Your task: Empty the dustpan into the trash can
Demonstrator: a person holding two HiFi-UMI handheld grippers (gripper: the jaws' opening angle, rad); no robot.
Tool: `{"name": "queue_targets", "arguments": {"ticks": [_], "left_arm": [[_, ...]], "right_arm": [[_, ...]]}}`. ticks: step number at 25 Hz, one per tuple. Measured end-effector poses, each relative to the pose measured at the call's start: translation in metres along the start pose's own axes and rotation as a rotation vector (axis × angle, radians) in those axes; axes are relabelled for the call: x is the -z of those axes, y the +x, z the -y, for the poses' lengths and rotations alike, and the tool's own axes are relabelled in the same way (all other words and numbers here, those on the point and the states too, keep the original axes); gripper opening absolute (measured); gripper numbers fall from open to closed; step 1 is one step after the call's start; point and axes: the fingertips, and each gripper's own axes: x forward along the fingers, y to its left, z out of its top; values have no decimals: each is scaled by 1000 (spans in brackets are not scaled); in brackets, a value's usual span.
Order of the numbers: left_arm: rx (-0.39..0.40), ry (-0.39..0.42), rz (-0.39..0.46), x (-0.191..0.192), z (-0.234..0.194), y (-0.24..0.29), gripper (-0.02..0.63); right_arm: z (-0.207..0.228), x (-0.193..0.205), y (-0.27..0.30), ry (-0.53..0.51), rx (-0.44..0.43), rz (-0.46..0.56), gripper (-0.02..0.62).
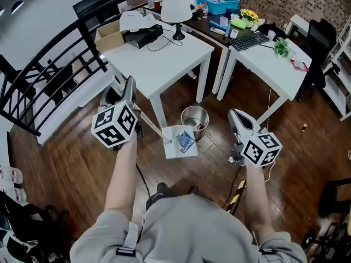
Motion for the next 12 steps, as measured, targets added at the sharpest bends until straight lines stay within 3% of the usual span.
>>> {"name": "queue_targets", "arguments": {"ticks": [12], "left_arm": [[-122, -45, 75, 26, 21, 77, 202]], "right_arm": [[87, -3, 25, 44, 59, -13, 0]]}}
